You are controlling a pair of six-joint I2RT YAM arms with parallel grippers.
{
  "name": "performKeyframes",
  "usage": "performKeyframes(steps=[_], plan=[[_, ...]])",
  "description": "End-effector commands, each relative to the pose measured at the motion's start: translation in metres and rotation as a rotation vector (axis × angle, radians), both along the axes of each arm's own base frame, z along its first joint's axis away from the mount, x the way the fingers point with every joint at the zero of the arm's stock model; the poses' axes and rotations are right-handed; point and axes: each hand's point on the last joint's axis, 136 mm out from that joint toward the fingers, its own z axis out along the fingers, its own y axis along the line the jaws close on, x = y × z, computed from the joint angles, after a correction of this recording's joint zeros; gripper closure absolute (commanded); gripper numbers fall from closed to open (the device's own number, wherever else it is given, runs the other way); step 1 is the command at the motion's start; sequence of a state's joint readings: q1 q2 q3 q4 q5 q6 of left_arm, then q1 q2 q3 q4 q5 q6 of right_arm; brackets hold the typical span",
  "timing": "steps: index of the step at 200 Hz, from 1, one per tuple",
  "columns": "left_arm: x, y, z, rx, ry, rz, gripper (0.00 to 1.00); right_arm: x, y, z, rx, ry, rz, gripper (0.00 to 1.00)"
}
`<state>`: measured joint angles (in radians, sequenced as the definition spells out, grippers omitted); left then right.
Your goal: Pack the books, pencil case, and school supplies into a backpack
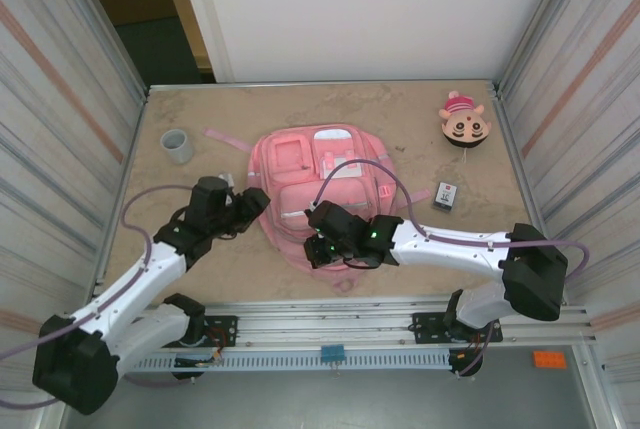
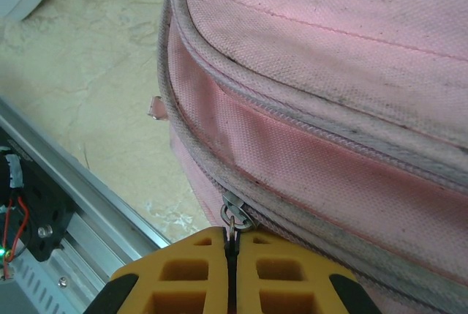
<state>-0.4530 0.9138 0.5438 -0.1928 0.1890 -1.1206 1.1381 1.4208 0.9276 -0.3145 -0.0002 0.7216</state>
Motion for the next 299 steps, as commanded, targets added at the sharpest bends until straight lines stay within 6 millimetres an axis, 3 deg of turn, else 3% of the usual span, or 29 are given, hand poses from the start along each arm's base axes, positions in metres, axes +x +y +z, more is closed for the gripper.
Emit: performKeyframes(steps=[1, 58, 89, 132, 148, 169, 203, 263, 299], plan=[[-0.02, -0.004, -0.015, -0.091, 0.132, 0.058, 0.5, 0.008, 0.017, 0.021, 0.061, -0.043, 0.025, 1.0], [-0.04, -0.031, -0.034, -0.114, 0.215, 0.022, 0.56, 0.008, 0.02, 0.021, 0.062, -0.037, 0.03, 1.0], [-0.04, -0.039, -0.039, -0.133, 0.228, 0.026, 0.62, 0.008, 0.019, 0.021, 0.063, -0.038, 0.029, 1.0], [-0.037, -0.047, -0.042, -0.162, 0.238, 0.025, 0.63, 0.006, 0.018, 0.021, 0.069, -0.037, 0.034, 1.0], [-0.039, -0.047, -0.044, -0.158, 0.248, 0.024, 0.71, 0.006, 0.017, 0.021, 0.068, -0.038, 0.032, 1.0], [-0.042, -0.04, -0.05, -0.13, 0.259, 0.046, 0.84, 0.007, 0.015, 0.023, 0.066, -0.045, 0.028, 1.0], [-0.044, -0.011, -0.049, 0.038, 0.224, 0.072, 1.0, 0.009, 0.002, 0.025, 0.038, -0.043, 0.026, 1.0], [-0.021, 0.039, -0.034, 0.155, 0.177, 0.094, 1.0, 0.02, -0.05, 0.023, -0.044, -0.028, -0.022, 1.0], [-0.01, 0.05, -0.022, 0.184, 0.152, 0.061, 1.0, 0.024, -0.07, 0.018, -0.062, 0.007, -0.058, 1.0]])
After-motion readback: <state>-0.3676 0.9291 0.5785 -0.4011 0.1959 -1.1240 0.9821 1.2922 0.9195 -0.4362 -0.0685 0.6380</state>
